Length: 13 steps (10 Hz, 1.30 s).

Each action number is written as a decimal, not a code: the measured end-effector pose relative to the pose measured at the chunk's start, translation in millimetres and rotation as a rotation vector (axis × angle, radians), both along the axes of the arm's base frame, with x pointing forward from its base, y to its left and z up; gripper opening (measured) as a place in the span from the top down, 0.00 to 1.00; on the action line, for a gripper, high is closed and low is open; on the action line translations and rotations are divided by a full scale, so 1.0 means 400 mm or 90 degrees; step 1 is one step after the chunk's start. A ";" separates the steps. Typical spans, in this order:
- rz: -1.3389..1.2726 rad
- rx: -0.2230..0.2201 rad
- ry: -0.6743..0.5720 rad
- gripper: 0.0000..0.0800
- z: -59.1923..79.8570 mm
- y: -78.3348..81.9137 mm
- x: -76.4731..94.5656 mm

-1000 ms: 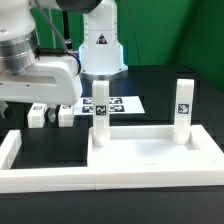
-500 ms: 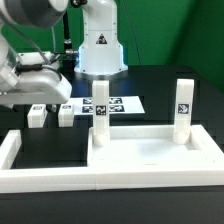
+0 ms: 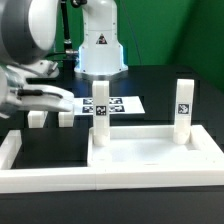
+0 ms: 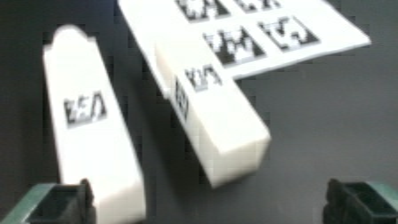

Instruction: Assemble desk

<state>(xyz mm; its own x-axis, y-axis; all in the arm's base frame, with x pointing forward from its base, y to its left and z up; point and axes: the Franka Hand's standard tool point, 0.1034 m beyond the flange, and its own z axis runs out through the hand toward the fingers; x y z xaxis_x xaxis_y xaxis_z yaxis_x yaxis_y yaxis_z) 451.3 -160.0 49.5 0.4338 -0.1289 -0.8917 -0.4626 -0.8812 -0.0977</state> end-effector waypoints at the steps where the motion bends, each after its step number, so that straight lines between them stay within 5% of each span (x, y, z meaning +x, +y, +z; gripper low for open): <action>1: 0.002 0.016 0.033 0.19 -0.003 0.003 -0.010; 4: 0.011 -0.002 0.009 0.19 -0.022 -0.013 0.011; 7: 0.038 -0.056 -0.059 0.19 0.006 -0.031 0.045; 13: 0.047 -0.067 -0.084 0.19 0.002 -0.005 0.034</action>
Offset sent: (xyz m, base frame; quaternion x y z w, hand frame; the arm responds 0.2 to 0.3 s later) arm 0.0000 0.0000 0.0000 0.0000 0.0000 0.0000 1.0000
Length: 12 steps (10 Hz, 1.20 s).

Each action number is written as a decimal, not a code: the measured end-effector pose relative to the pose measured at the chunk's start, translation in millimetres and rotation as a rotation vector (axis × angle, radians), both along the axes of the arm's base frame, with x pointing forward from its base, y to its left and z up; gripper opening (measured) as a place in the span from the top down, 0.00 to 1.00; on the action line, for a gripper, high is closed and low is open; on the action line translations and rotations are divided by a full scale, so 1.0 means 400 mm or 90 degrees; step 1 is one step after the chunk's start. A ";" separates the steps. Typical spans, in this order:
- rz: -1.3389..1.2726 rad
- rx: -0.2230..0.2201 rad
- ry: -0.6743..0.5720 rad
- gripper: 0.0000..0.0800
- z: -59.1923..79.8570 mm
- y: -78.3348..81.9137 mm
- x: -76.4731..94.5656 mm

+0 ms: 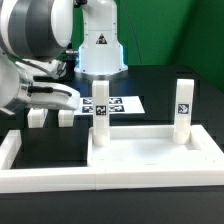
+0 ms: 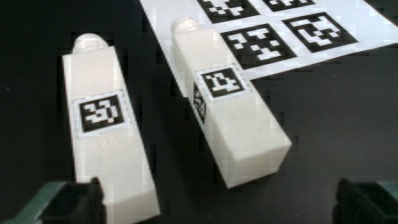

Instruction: Assemble desk

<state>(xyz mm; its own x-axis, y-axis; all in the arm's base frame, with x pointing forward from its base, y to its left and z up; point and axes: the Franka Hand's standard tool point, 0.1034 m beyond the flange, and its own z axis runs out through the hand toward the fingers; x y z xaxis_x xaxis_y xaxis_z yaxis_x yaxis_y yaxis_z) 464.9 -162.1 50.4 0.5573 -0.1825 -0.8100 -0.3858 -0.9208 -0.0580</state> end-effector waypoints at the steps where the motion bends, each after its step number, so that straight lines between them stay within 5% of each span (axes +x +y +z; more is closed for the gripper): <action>1: 0.016 -0.015 -0.028 0.19 0.002 0.023 -0.004; 7: 0.021 -0.030 -0.059 0.19 -0.011 0.049 -0.035; 12: 0.020 -0.034 -0.049 0.19 -0.058 0.066 -0.090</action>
Offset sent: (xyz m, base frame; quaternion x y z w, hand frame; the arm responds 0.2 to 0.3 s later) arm 0.0000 0.0000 0.0000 0.0000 0.0000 0.0000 1.0000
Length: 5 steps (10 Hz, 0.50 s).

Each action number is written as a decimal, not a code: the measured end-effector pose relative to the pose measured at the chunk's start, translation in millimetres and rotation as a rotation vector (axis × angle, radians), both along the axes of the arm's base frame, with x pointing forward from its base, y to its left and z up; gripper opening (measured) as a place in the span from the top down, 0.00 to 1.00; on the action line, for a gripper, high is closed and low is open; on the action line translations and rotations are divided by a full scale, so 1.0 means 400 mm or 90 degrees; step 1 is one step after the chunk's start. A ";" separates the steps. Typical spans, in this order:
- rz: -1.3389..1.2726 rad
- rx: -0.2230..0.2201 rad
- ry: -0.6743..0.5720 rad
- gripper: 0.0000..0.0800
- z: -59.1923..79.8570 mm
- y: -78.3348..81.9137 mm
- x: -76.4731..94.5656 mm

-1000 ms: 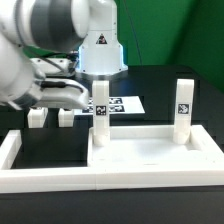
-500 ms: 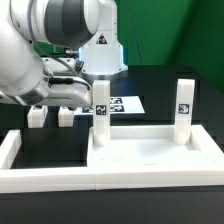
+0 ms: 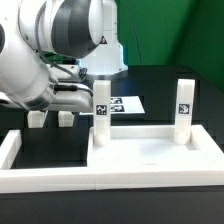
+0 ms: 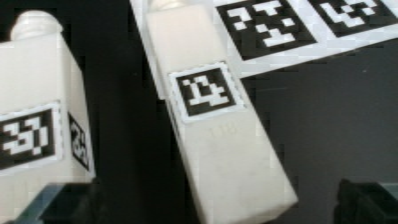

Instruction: Assemble desk

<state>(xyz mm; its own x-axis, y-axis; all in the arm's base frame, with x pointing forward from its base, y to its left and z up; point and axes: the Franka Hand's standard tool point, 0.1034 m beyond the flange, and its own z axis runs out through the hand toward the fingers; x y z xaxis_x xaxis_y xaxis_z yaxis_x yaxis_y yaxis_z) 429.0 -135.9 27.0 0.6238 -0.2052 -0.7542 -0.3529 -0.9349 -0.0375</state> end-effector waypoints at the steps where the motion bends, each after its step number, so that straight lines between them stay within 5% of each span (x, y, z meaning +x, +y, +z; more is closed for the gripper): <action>1: -0.001 0.002 0.006 0.19 -0.003 0.002 -0.006; 5: -0.004 0.011 0.016 0.19 -0.002 0.001 -0.018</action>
Offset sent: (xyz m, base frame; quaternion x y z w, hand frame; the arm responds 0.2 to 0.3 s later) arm -0.0034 0.0102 0.0006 0.0146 -0.0333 0.0029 0.9993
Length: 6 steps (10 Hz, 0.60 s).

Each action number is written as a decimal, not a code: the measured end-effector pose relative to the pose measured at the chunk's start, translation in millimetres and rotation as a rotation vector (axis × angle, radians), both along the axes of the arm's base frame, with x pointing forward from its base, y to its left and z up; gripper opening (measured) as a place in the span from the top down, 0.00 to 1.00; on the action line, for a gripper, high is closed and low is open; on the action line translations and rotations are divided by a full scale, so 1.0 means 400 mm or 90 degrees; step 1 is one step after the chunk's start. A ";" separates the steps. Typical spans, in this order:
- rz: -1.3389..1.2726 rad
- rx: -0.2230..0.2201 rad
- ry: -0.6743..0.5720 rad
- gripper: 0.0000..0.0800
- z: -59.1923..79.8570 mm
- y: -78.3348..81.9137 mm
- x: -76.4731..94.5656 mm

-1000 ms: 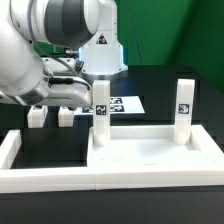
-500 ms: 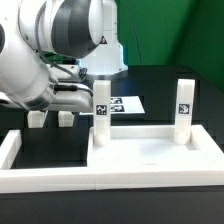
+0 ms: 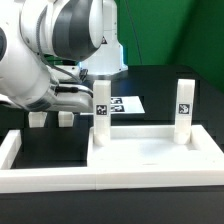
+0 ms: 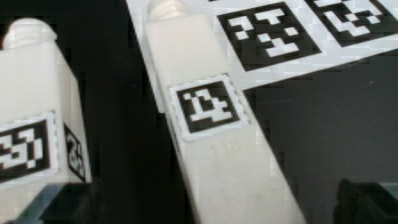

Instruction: Assemble desk

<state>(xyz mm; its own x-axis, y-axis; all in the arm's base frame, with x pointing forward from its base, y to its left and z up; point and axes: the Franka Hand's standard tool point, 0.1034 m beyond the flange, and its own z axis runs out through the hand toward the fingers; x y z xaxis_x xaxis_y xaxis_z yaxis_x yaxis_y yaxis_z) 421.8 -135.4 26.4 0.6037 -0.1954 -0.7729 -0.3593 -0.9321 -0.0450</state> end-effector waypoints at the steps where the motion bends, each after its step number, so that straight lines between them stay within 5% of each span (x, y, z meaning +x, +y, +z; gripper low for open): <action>1: -0.001 0.012 0.004 0.19 0.002 -0.002 -0.007; 6: -0.007 0.027 0.016 0.19 0.023 0.013 -0.011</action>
Offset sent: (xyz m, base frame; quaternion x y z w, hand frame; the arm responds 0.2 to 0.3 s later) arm -0.0019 0.0061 0.0073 0.0222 -0.0316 -0.0029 0.9992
